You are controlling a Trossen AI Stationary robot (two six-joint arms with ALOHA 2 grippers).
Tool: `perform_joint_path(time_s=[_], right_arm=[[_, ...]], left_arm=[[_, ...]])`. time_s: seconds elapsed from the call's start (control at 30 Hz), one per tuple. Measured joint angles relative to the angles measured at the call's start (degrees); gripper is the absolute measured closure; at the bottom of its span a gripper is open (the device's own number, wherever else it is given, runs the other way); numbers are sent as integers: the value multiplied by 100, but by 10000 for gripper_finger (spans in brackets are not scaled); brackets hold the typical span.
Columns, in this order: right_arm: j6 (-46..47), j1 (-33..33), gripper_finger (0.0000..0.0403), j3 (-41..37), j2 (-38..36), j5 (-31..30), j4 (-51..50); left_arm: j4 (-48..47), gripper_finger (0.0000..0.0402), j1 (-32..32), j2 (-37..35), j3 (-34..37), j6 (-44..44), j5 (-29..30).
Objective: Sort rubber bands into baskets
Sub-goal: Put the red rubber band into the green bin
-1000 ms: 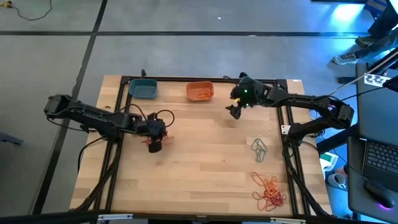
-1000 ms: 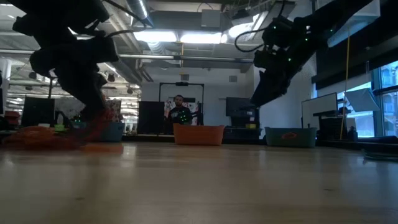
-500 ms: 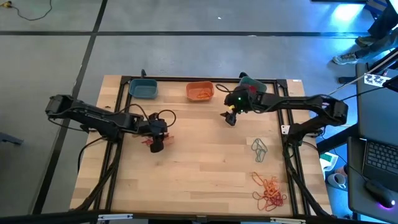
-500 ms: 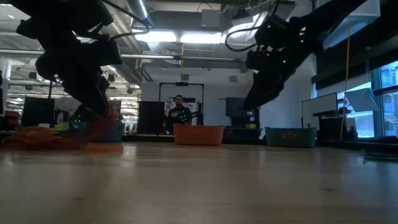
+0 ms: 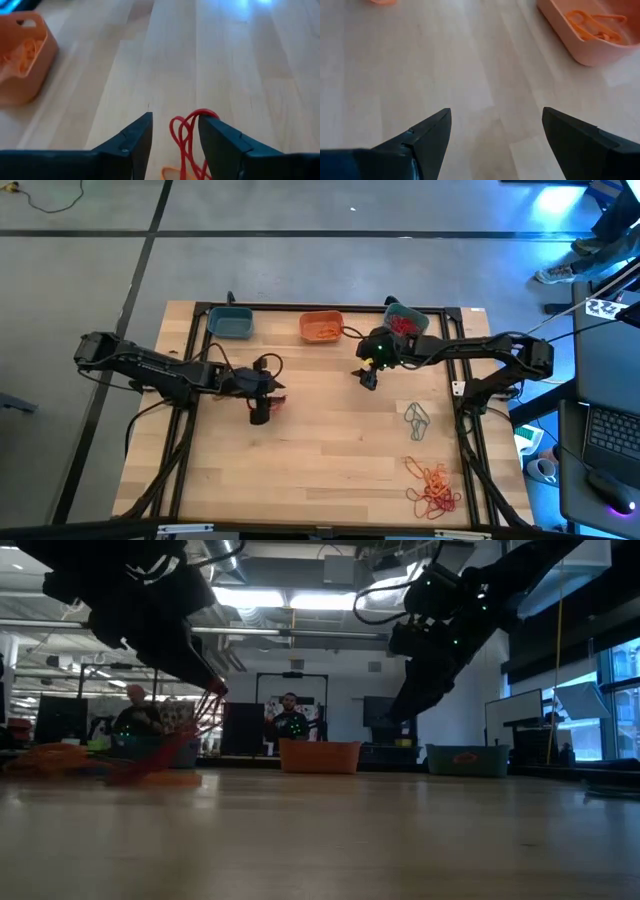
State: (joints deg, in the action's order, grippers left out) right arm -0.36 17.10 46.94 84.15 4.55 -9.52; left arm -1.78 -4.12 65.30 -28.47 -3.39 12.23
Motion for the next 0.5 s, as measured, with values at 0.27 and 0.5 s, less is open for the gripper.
perform_joint_path(time_s=[0.27, 0.5], right_arm=[[2, -140, 91, 0, 8, -45, 94], [7, -140, 91, 0, 8, -45, 227]], left_arm=[[353, 258, 4, -133, -334, 886, 1705], [1433, 263, 243, 74, -184, 1055, 2207]])
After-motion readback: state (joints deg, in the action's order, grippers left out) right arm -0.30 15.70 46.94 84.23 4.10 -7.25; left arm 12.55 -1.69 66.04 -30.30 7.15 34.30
